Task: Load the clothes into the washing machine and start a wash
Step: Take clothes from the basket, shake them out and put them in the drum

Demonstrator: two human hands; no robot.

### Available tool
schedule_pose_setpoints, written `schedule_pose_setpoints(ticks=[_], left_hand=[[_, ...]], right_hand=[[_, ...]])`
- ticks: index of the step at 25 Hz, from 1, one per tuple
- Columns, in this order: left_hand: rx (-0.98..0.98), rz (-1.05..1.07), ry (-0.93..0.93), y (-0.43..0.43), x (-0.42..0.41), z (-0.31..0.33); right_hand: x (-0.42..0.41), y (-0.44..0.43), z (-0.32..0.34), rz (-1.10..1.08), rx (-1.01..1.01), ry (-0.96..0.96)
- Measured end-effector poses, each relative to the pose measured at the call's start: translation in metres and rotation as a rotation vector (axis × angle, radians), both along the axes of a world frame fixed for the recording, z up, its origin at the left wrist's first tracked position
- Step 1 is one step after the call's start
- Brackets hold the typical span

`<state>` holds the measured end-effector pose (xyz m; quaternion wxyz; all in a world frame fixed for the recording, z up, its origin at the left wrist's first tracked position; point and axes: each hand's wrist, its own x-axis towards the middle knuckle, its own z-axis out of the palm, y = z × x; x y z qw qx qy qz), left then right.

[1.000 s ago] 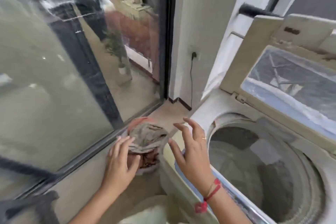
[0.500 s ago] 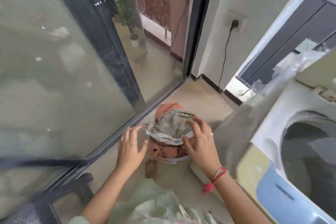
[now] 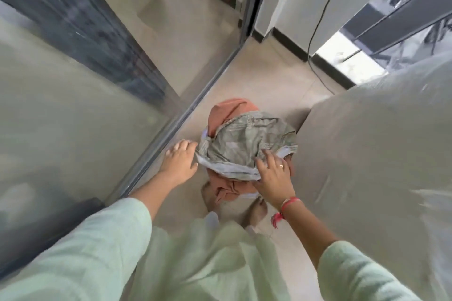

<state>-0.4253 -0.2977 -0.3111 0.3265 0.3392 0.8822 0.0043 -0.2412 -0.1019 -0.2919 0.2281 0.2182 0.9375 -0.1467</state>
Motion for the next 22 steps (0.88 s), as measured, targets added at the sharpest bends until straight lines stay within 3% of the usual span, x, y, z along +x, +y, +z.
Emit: schedule_pose_setpoints(ticks=[4, 7, 9, 12, 14, 15, 17, 22], left_hand=[[-0.042, 0.151, -0.060, 0.007, 0.008, -0.052], [-0.083, 0.132, -0.079, -0.004, 0.018, -0.071], [-0.102, 0.113, -0.099, -0.016, 0.029, -0.077], [-0.037, 0.165, -0.111, -0.024, 0.042, -0.075], [0.024, 0.174, -0.091, -0.021, 0.047, -0.073], [0.047, 0.166, -0.080, -0.017, 0.048, -0.073], [0.098, 0.165, -0.064, -0.005, 0.052, -0.072], [0.277, 0.264, -0.099, 0.030, 0.055, -0.069]], right_hand=[[-0.016, -0.009, -0.072, 0.295, -0.011, -0.170], [-0.023, -0.014, -0.107, 0.291, -0.046, -0.077], [-0.034, -0.006, -0.108, -0.041, -0.198, 0.137], [-0.052, 0.037, -0.088, -0.988, -0.451, 0.405], [-0.052, 0.080, -0.075, -1.411, -0.383, 0.600], [-0.050, 0.097, -0.070, -1.450, -0.315, 0.640], [-0.046, 0.114, -0.060, -1.251, -0.241, 0.605], [-0.045, 0.106, -0.067, -0.362, 0.178, 0.249]])
